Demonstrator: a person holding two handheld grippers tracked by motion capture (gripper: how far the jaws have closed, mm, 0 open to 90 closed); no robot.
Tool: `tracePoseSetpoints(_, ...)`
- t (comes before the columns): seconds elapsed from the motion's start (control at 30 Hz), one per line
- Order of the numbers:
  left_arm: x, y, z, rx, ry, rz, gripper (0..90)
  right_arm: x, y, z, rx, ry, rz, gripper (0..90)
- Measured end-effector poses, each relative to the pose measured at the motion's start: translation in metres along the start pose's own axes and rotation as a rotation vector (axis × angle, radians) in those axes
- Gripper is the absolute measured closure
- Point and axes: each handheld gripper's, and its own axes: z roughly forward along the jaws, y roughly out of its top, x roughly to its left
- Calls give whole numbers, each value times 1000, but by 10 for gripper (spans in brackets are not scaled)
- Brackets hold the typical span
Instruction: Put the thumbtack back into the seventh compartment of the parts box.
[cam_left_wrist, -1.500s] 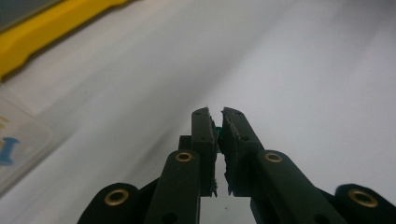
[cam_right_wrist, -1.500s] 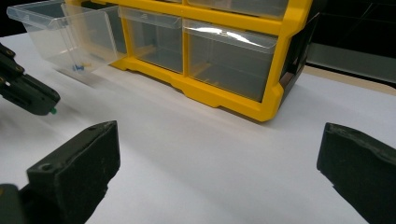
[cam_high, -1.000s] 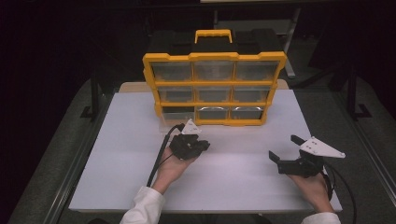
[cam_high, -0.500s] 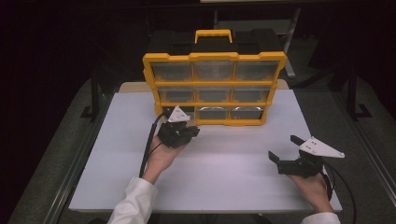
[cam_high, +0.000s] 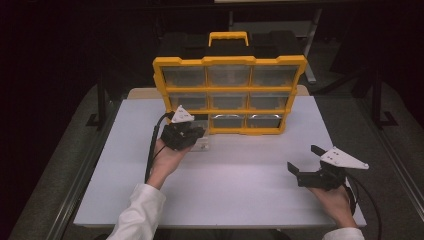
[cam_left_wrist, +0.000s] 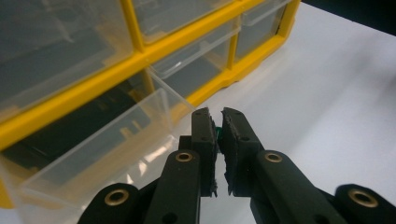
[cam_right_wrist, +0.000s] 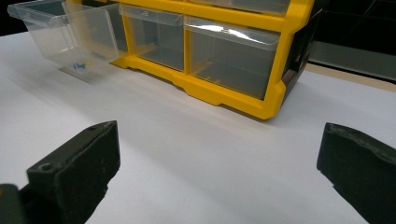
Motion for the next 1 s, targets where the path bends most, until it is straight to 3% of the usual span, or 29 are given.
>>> tracePoseSetpoints(0.27,17,7,-8,-2,20,-21,838,-1,0,0,-2,-3,-1,0)
tracePoseSetpoints(0.6,30,3,2,-10,37,-57,833,0,0,-1,-2,-4,-2,0)
tracePoseSetpoints(0.63,31,2,2,-23,36,-59,804,0,0,-1,-3,-5,-3,0)
tracePoseSetpoints(0.7,31,0,3,-32,47,-70,590,-1,0,-1,-5,-5,-3,0)
tracePoseSetpoints(0.77,30,-1,3,-42,81,-76,435,-1,0,-2,-6,-6,1,0)
tracePoseSetpoints(0.8,31,-3,2,-55,78,-90,397,-1,0,-2,-6,-6,1,0)
tracePoseSetpoints(0.9,37,-7,-4,-122,21,-162,293,-1,0,-2,-7,-5,-1,0)
tracePoseSetpoints(1.0,39,-11,-8,-166,50,-178,81,0,1,-2,-9,-4,0,0)
